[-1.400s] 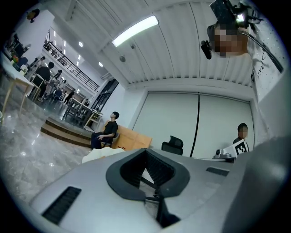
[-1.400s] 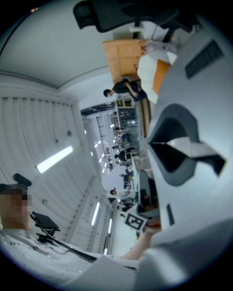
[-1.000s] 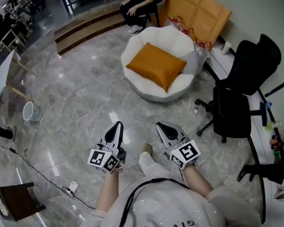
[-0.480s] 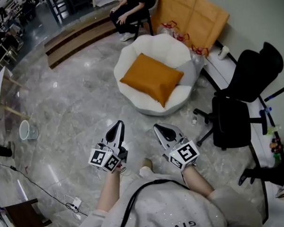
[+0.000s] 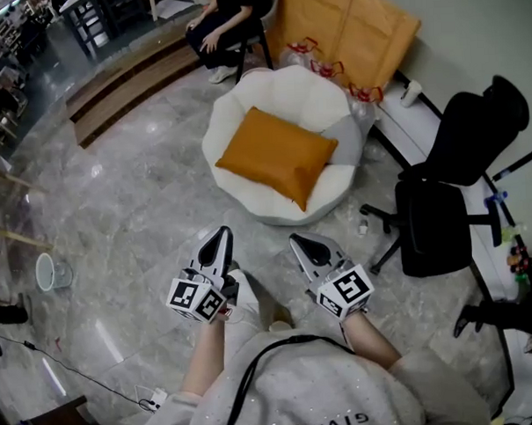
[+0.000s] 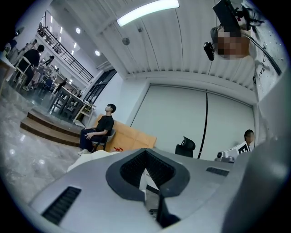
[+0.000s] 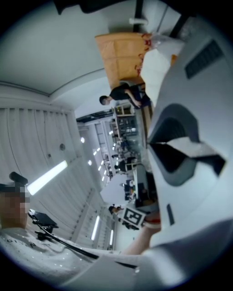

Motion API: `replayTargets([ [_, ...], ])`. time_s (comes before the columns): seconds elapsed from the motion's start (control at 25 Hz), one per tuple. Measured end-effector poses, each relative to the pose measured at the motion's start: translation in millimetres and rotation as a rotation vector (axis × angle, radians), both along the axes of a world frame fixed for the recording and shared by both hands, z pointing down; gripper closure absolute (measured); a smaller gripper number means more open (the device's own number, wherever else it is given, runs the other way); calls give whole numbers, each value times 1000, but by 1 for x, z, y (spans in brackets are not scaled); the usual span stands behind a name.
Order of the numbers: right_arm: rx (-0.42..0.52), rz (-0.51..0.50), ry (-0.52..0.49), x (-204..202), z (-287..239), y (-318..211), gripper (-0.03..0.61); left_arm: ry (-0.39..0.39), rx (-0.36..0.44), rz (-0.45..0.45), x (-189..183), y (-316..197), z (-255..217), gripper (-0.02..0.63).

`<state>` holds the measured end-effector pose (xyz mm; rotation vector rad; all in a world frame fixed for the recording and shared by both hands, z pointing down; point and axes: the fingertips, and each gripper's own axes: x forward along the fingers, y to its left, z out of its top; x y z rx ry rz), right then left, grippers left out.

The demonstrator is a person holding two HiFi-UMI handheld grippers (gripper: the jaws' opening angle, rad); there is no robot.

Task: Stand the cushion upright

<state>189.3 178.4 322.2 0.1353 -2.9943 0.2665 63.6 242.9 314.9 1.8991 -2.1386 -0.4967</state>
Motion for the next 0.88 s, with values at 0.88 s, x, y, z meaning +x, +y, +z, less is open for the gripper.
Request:
replayTargets([
  [0.88, -39, 307, 77, -164, 12, -110, 561, 43, -27, 269, -194, -140, 19, 591],
])
